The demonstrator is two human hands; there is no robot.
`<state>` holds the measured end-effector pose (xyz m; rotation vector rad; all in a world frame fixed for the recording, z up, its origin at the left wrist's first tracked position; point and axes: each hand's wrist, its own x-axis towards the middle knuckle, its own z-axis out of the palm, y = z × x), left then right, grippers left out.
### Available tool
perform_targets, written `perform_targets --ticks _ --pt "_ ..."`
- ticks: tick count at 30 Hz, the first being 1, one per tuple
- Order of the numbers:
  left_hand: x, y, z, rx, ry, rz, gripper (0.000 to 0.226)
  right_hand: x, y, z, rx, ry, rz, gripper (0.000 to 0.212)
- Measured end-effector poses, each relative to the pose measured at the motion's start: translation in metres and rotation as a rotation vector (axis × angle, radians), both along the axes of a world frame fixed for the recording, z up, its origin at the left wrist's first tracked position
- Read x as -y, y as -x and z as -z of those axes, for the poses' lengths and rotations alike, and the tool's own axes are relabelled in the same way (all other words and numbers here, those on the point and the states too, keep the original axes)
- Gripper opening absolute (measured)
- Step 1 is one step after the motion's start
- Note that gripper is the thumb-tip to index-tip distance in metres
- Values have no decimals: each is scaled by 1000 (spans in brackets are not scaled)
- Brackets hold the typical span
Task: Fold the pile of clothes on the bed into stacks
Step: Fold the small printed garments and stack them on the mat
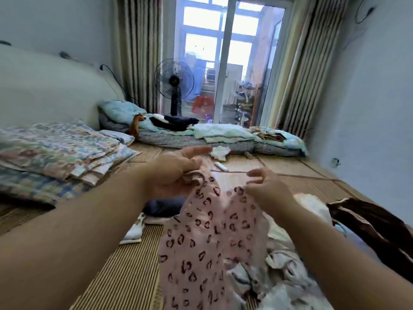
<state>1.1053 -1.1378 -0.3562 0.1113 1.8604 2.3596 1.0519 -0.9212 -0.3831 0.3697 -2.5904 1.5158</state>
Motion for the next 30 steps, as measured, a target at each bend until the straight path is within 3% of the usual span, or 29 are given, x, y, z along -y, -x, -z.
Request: perform_targets --ticks 4,6,8,14,17,19,22,25,27,28,30 --pt "-13 -18 25 130 17 -127 32 48 -59 55 -109 182 -57 9" --pt "-14 -25 28 145 7 -127 43 68 -77 74 -78 190 -121 26" --pt "-12 -31 26 143 34 -136 52 87 -80 87 -31 63 -120 36" --pt "10 -54 4 84 118 -69 54 111 -51 91 -76 -15 268 78" --pt "30 -66 -2 32 165 -123 54 99 -34 75 -161 40 334 51" --pt "44 -73 -2 11 224 -188 54 88 -21 64 -200 -117 283 29" --pt "61 -79 1 -4 345 -283 51 75 -13 53 -206 -353 44 15" --pt "78 -79 13 -59 612 -441 34 63 -12 47 -141 -278 -146 12" --pt "88 -80 22 -88 766 -535 9 56 -13 42 -89 -170 -231 12" --pt "92 -80 26 -86 772 -559 7 54 -16 39 -53 -89 -277 12" --pt "100 -77 34 -45 759 -580 25 50 -22 30 27 69 -350 17"
